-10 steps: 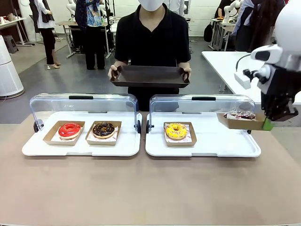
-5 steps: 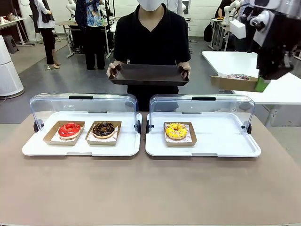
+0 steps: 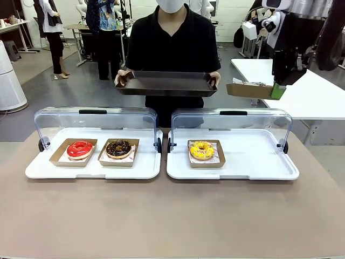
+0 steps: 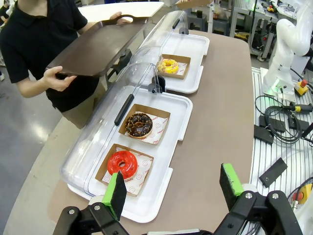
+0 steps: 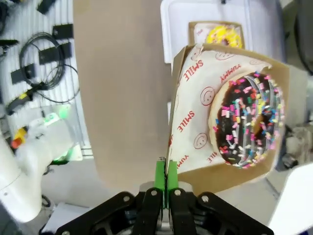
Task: Provide the desired donut to the person.
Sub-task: Pick up and lift the Paper togo box containing the Donut pointed at by the person, then place the picked Paper togo box onto the Handle tray extended by the person.
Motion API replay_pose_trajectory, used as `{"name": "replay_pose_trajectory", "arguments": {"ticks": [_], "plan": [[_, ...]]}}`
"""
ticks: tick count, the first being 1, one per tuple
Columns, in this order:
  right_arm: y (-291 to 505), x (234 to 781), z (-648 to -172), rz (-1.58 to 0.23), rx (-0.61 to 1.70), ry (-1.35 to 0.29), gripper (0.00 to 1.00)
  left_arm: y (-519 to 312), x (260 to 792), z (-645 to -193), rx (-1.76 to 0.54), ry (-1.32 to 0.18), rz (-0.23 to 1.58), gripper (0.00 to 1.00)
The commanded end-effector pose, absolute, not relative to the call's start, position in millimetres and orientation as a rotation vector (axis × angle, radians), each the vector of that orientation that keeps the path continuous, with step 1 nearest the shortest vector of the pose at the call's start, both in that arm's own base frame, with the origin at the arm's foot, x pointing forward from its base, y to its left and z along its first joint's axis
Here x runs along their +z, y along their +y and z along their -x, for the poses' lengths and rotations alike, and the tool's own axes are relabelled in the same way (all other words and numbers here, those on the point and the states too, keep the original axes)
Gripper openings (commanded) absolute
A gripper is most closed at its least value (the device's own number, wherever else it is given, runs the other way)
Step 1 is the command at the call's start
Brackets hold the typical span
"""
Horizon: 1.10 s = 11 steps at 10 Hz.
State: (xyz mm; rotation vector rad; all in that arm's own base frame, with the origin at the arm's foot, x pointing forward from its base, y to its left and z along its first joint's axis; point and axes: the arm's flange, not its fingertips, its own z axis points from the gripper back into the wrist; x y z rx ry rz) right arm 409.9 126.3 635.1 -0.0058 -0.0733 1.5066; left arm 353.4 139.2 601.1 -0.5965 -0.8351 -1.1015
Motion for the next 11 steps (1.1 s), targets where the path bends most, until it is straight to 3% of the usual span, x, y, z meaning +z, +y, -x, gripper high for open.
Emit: {"name": "replay_pose_trajectory", "arguments": {"ticks": [1,11], "plan": [[121.3,639.7,-400.7,0.008,1.493,-0.064,0.0,141.6,602.1,-352.0,-1.104,-0.839,0.606,1.0],[121.3,639.7,-400.7,0.008,1.493,-0.064,0.0,141.6,602.1,-352.0,-1.104,-0.839,0.606,1.0]]}}
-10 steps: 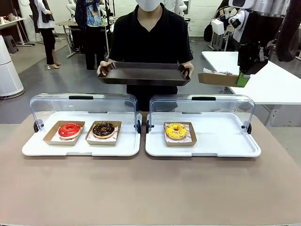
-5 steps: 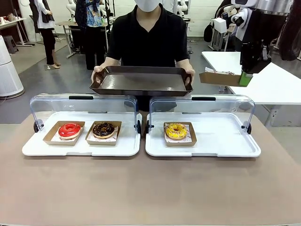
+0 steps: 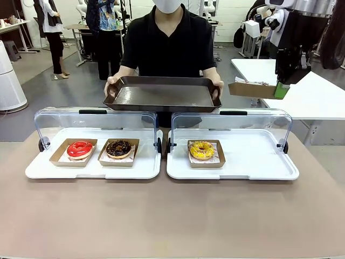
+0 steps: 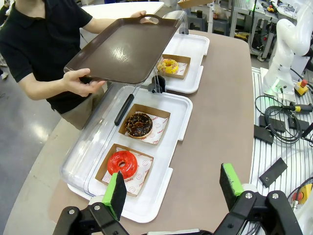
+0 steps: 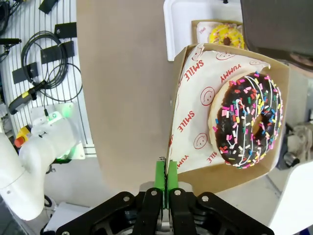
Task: Provide the desired donut to the person.
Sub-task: Place the picked Paper togo box onto the Handle tray extended by the person.
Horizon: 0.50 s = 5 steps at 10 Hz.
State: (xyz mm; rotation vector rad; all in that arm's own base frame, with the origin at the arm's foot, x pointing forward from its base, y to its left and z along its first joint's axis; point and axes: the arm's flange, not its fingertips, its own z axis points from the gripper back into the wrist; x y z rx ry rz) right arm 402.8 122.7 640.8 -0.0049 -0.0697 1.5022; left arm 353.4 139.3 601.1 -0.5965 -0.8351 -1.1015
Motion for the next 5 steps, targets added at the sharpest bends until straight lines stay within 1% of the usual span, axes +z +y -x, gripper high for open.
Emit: {"name": "replay_pose_trajectory", "arguments": {"ticks": [1,4,5], "plan": [[121.3,639.7,-400.7,0.008,1.493,-0.064,0.0,141.6,602.1,-352.0,-1.104,-0.839,0.606,1.0],[121.3,639.7,-400.7,0.008,1.493,-0.064,0.0,141.6,602.1,-352.0,-1.104,-0.839,0.606,1.0],[122.7,640.8,-402.8,0.005,1.502,-0.07,0.02,141.6,602.1,-352.0,-1.104,-0.839,0.606,1.0]]}}
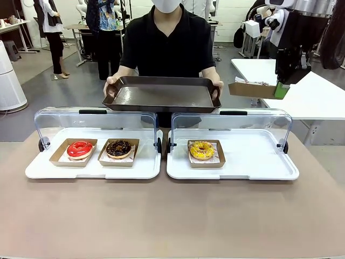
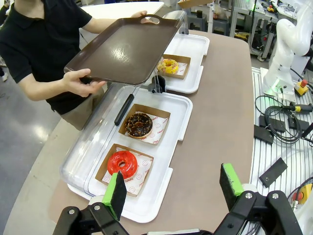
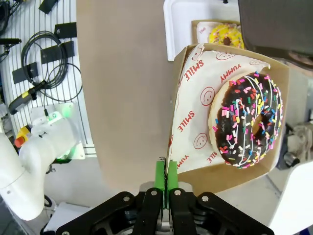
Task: Provide the desired donut to the person.
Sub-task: Place the picked Paper togo box onto the Handle tray extended by the person.
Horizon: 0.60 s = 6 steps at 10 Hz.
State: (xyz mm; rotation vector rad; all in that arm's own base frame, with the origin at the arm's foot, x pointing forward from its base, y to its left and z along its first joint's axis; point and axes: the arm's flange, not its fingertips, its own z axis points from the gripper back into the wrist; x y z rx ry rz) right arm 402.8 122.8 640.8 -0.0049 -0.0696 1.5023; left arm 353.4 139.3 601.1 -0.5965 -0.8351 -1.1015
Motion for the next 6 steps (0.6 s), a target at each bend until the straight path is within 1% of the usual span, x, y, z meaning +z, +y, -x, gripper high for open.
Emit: {"name": "replay_pose_trajectory", "arguments": {"ticks": [1,3,5,6], "plan": [[142,665,-397,0.04,1.545,-0.118,0.02,142,602,-352,-1.104,-0.839,0.606,1.0],[190,706,-393,0.077,1.564,-0.205,0.02,142,602,-352,-1.104,-0.839,0.606,1.0],[237,712,-400,0.098,1.598,-0.201,0.02,142,602,-352,-1.104,-0.839,0.606,1.0],[256,708,-414,0.11,1.577,-0.211,0.02,142,602,-352,-1.104,-0.839,0.606,1.0]]}}
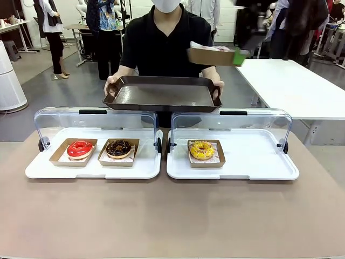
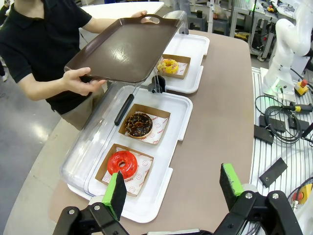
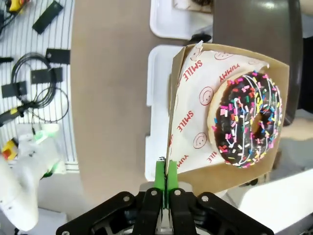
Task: Provide the desired donut to the person.
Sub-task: Place the picked Paper togo box onto the Handle tray extended by the person.
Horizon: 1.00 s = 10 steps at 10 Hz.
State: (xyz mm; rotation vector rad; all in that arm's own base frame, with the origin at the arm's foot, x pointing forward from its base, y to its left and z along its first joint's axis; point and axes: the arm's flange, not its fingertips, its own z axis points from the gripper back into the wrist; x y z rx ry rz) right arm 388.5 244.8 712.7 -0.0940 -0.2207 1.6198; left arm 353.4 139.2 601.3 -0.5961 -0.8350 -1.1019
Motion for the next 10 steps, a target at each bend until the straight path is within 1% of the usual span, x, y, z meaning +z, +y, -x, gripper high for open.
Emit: {"name": "replay_pose_trajectory", "arguments": {"ticks": [1,4,6,10], "plan": [[272,696,-431,0.087,1.582,-0.204,0.02,142,602,-352,-1.104,-0.839,0.606,1.0],[299,641,-483,0.068,1.598,-0.248,0.02,142,602,-352,-1.104,-0.839,0.606,1.0],[303,612,-511,0.072,1.601,-0.243,0.02,142,602,-352,-1.104,-0.839,0.606,1.0],[301,576,-537,0.037,1.615,-0.202,0.02,142,602,-352,-1.104,-0.839,0.606,1.0]]}}
